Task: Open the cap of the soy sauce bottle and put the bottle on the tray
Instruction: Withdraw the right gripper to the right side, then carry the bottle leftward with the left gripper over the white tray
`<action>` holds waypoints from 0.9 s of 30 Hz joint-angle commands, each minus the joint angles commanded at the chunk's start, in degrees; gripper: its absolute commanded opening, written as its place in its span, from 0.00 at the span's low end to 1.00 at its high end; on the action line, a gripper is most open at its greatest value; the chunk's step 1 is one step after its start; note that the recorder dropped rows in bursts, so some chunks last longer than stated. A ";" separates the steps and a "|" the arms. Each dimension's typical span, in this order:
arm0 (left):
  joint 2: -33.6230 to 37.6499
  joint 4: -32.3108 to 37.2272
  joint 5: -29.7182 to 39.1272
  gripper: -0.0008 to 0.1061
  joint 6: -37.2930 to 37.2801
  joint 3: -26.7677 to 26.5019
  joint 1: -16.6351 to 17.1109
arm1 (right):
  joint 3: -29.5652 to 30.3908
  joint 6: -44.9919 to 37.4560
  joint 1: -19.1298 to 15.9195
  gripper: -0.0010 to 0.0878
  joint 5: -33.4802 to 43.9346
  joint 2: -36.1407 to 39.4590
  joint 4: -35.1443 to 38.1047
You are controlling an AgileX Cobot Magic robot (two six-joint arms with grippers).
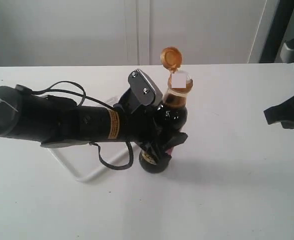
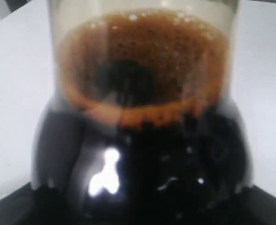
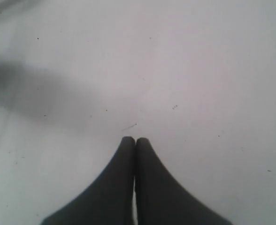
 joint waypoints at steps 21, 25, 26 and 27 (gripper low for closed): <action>-4.37 -14.61 -8.58 0.01 9.78 5.73 8.81 | 6.99 -0.27 0.28 0.01 -11.58 0.00 4.83; -4.37 -14.89 -8.83 0.01 12.15 7.51 10.74 | 6.99 -0.38 0.28 0.01 -11.86 0.00 4.93; -4.37 -14.89 -8.83 0.01 12.91 7.79 11.05 | 6.99 -0.38 0.28 0.01 -11.85 0.00 5.07; -4.37 -15.03 -8.96 0.01 12.92 8.10 11.58 | 6.99 -0.38 0.28 0.01 -11.85 0.00 5.18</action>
